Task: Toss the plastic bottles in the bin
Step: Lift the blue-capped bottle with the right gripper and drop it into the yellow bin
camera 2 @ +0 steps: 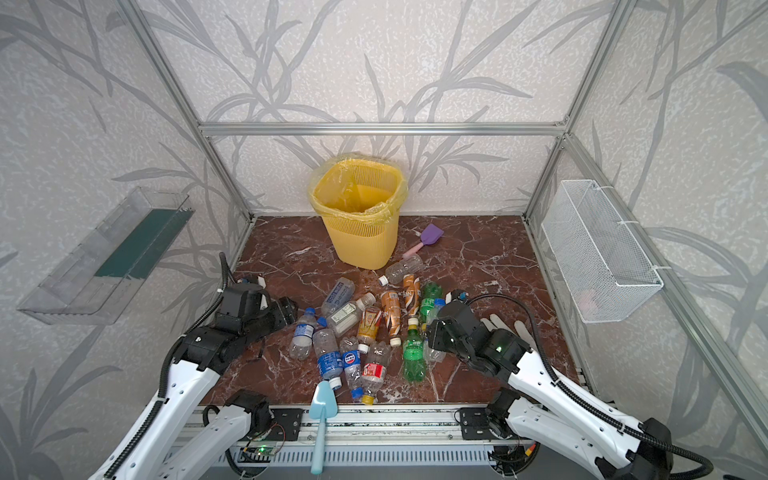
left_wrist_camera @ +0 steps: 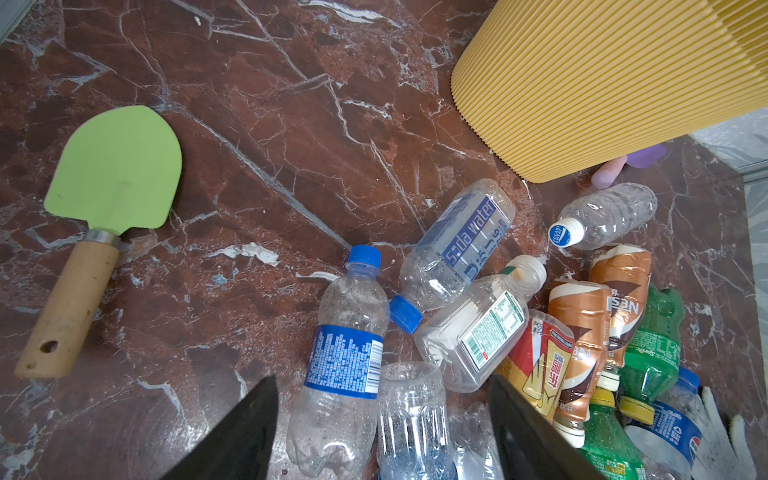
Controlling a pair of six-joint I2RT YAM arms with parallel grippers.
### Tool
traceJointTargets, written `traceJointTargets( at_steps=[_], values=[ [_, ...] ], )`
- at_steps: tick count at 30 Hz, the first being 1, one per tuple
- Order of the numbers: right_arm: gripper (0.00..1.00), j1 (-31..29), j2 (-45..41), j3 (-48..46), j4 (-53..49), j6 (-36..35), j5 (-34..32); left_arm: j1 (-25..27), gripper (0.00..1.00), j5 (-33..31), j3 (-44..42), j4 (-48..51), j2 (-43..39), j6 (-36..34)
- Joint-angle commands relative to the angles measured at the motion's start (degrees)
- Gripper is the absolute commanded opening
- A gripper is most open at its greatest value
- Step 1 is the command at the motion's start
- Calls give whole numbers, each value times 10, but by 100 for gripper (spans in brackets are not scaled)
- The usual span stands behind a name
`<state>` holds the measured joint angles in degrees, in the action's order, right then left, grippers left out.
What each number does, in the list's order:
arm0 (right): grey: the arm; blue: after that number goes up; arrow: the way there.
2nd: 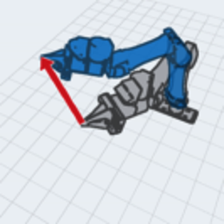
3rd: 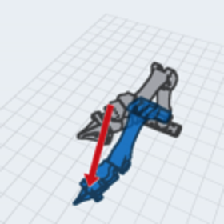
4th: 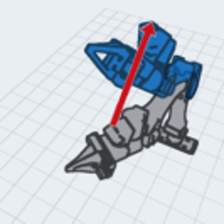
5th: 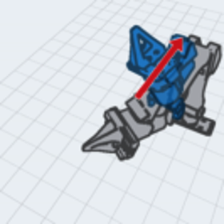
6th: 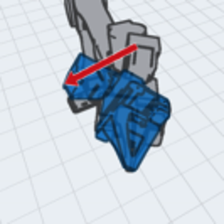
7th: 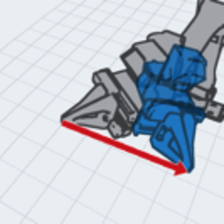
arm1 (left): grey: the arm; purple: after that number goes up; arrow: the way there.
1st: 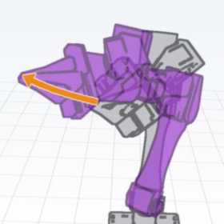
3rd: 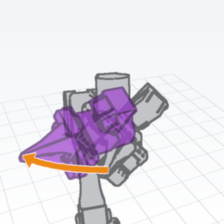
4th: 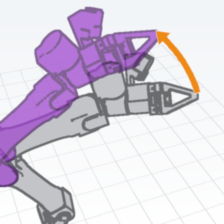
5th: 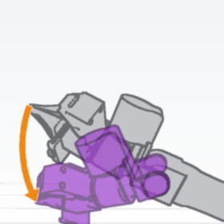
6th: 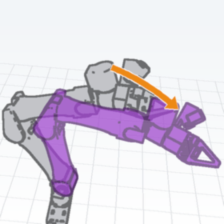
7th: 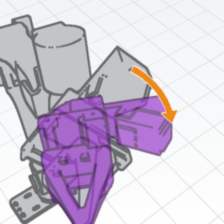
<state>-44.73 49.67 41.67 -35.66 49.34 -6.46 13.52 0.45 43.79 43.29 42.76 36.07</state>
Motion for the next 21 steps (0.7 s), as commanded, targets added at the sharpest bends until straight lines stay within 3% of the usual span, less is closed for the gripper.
traceJointTargets(
  at_steps=[1, 3, 5, 10, 14, 15, 16, 18, 21],
  values=[
    [47, 23, 63, 96, 100, -63, 12, 2, 79, 7, 4, 9, -16, 15],
    [47, 46, 122, 178, 126, -91, 36, 2, 79, 9, 3, 10, -26, 21],
    [47, 67, 207, 316, 140, -133, 50, 2, 79, 11, 7, 9, -32, 25],
    [54, 102, 485, 789, 66, -193, 70, 3, 80, 17, 42, 22, -31, 25],
    [83, 135, 768, 1303, -151, -147, 95, 3, 80, 14, 67, 39, -34, 16],
    [99, 146, 833, 1389, -183, -118, 111, 3, 80, 11, 69, 41, -38, 14],
    [99, 157, 808, 1329, -166, -98, 123, 3, 80, 6, 69, 37, -41, 13],
    [99, 150, 724, 1186, -122, -124, 79, 3, 80, -2, 69, 35, -51, 11],
    [99, 147, 605, 1018, -31, -158, 66, 3, 81, -9, 68, 37, -56, 8]
  ],
)
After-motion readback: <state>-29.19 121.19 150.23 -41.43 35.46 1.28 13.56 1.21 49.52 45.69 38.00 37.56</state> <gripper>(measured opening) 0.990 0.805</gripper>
